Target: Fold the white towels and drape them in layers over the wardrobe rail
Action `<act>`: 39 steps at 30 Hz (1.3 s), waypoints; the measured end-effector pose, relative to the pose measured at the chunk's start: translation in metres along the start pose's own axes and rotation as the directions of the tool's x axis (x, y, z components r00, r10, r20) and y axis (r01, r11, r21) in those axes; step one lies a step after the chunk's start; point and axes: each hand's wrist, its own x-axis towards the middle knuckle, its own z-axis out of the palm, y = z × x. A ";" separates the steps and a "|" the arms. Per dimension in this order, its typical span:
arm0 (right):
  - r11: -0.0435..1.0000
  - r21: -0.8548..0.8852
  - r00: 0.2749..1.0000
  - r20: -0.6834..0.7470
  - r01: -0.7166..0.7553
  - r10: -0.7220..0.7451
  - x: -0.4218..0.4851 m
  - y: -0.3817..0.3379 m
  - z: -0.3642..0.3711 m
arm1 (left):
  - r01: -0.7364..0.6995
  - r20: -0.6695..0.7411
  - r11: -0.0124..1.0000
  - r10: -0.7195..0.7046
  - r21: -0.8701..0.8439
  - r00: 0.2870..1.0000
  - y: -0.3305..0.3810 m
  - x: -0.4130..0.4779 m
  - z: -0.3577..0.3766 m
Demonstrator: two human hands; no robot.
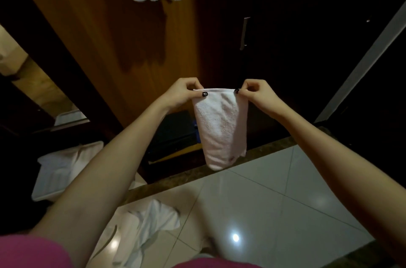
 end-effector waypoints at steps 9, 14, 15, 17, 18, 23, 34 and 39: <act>0.996 0.042 0.997 -0.014 0.075 -0.074 0.063 -0.017 0.009 | -0.011 -0.016 0.999 0.012 0.047 1.000 -0.004 0.029 -0.052; 0.995 -0.043 0.995 0.057 0.085 -0.082 0.096 -0.024 0.021 | -0.041 -0.068 0.994 0.048 0.101 0.997 -0.018 0.040 -0.080; 0.994 -0.085 0.994 0.086 0.074 -0.067 0.102 -0.027 0.024 | -0.037 -0.089 0.996 0.045 0.082 0.995 -0.021 0.041 -0.083; 0.983 -0.171 0.986 0.163 0.072 -0.044 0.114 -0.033 0.030 | -0.009 -0.139 0.998 0.016 0.055 0.990 -0.024 0.044 -0.090; 0.979 -0.190 0.980 0.197 0.073 -0.035 0.118 -0.036 0.033 | 0.010 -0.158 0.994 0.007 0.107 0.987 -0.024 0.045 -0.093; 0.986 -0.110 0.965 0.247 0.122 -0.092 0.133 -0.045 0.046 | 0.108 -0.164 0.903 -0.042 0.416 0.986 -0.022 0.053 -0.108; 0.995 0.042 0.946 0.308 0.091 -0.100 0.154 -0.060 0.066 | 0.059 0.031 0.993 -0.063 0.098 0.998 -0.029 0.053 -0.108; 0.985 0.154 0.955 0.273 0.074 -0.114 0.150 -0.063 0.066 | -0.017 -0.017 0.989 0.020 0.144 1.000 -0.021 0.051 -0.114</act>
